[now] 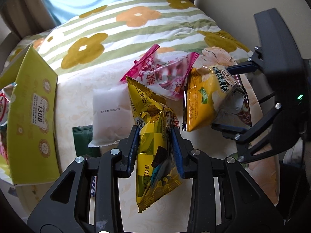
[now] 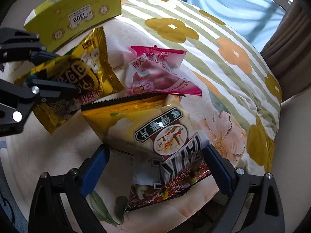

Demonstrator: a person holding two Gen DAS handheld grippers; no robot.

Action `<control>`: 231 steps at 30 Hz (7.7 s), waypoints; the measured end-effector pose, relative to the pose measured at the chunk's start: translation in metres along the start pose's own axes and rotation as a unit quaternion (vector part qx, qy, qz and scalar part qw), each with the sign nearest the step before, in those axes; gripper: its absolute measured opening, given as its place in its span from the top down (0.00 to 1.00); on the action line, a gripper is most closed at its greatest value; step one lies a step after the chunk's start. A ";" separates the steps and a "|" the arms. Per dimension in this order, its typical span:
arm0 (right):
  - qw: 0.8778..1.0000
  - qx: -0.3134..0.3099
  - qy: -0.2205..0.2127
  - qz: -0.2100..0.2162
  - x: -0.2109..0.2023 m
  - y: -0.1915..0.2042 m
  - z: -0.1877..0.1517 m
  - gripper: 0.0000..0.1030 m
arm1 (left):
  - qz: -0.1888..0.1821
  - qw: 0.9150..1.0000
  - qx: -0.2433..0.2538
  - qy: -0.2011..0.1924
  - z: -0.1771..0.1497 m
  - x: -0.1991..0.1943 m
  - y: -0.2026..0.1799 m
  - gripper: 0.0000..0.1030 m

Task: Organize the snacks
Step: 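Grip the yellow chip bag with the left tool while the right tool grips the yellow-brown chip bag, then carry both chip bags over the box and release them inside, then withdraw both tools from the box toward the chocolate bar and white packet, then grip the chocolate bar with the left tool while the right tool grips the white packet, then carry the chocolate bar and white packet toward the box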

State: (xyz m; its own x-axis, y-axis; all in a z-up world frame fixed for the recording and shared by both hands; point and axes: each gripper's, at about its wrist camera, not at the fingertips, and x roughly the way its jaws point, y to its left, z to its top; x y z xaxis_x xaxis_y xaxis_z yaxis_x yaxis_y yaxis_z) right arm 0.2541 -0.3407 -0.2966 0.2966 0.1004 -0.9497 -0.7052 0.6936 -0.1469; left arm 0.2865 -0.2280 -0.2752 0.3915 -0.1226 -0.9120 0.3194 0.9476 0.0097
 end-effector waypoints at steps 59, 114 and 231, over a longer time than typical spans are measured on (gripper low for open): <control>0.979 0.149 -0.140 0.009 -0.101 0.153 0.315 0.55 | 0.020 0.994 -0.093 -0.061 -0.036 -0.117 0.382 0.56; 0.962 0.217 -0.166 -0.026 -0.129 0.156 0.287 0.17 | 0.011 0.992 -0.076 -0.104 -0.047 -0.157 0.367 0.00; 0.918 0.380 -0.111 0.008 -0.015 0.060 0.100 0.43 | 0.047 0.993 -0.055 -0.096 -0.113 -0.045 0.105 0.74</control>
State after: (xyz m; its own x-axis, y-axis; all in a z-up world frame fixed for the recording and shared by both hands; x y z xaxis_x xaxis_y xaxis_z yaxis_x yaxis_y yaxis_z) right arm 0.2715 -0.2289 -0.2633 0.4745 0.1992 -0.8574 -0.0834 0.9799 0.1815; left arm 0.2051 -0.0898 -0.2798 0.5762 -0.0756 -0.8138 0.1811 0.9828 0.0370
